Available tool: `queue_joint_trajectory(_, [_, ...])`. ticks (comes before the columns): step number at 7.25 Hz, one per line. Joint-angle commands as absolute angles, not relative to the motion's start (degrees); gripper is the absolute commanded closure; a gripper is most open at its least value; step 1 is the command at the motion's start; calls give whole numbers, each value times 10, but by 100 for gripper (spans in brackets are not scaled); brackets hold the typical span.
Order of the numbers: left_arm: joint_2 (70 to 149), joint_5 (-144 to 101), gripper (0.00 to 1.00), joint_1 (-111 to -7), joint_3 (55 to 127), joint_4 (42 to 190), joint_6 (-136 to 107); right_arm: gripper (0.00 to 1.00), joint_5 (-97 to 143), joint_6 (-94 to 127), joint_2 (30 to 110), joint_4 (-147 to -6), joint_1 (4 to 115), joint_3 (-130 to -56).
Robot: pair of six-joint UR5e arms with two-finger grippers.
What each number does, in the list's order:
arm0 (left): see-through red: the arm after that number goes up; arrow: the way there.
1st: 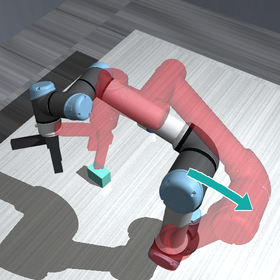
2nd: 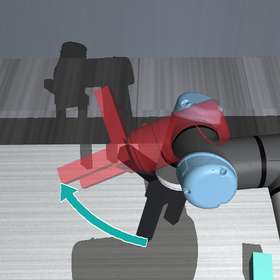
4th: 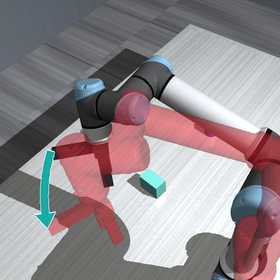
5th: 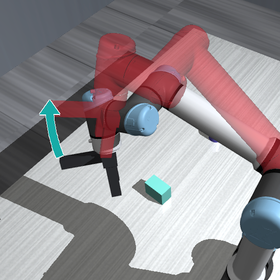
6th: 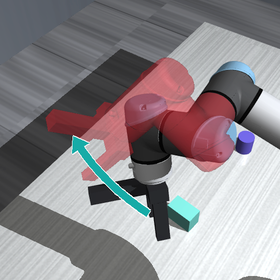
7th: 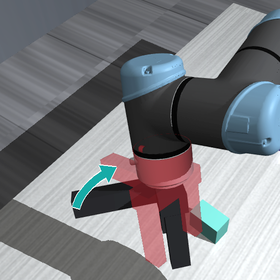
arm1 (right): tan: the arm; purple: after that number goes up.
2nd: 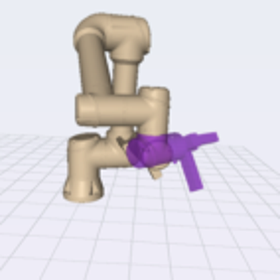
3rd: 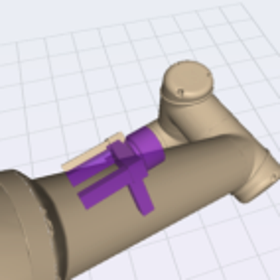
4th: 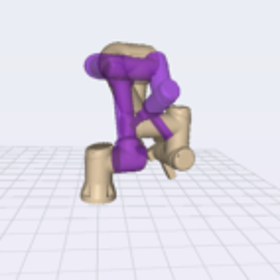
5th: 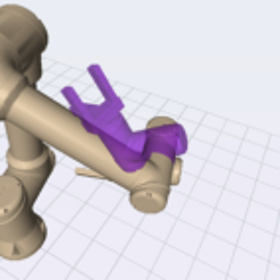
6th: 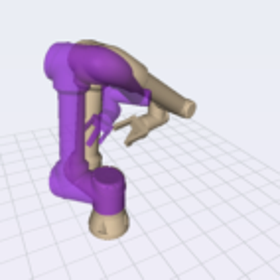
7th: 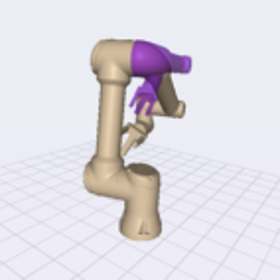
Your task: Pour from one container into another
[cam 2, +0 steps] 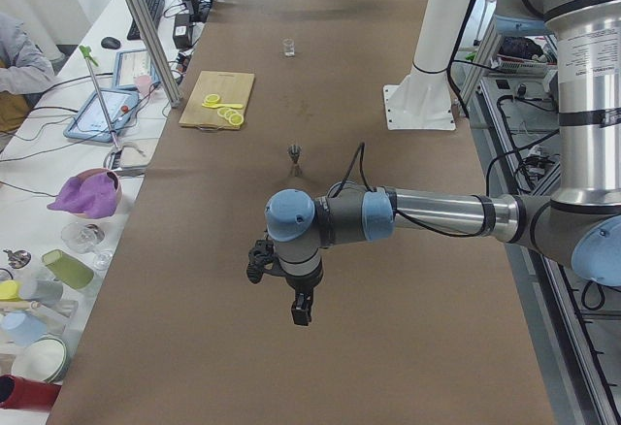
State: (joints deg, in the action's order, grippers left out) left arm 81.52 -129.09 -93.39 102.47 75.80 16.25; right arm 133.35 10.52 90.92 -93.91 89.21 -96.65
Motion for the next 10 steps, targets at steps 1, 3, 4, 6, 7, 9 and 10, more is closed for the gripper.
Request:
queue_joint_trajectory(1, [821,-1291,2,-934,1021,757,163,0,1334,105,909,-940,892,-966])
queue_joint_trajectory(3, [818,-1293,2,-934,1030,756,163,0,1334,105,909,-940,892,-966])
queue_joint_trajectory(4, [819,-1293,2,-934,1027,756,163,0,1334,105,909,-940,892,-966])
queue_joint_trajectory(6, [818,-1293,2,-934,1022,756,163,0,1334,105,909,-940,892,-966])
queue_joint_trajectory(7, [818,-1293,2,-934,1022,756,163,0,1334,105,909,-940,892,-966])
queue_joint_trajectory(9, [818,-1293,2,-934,1023,756,163,0,1334,105,909,-939,892,-966])
queue_joint_trajectory(10, [817,-1293,2,-934,1024,755,163,0,1334,105,909,-939,892,-966])
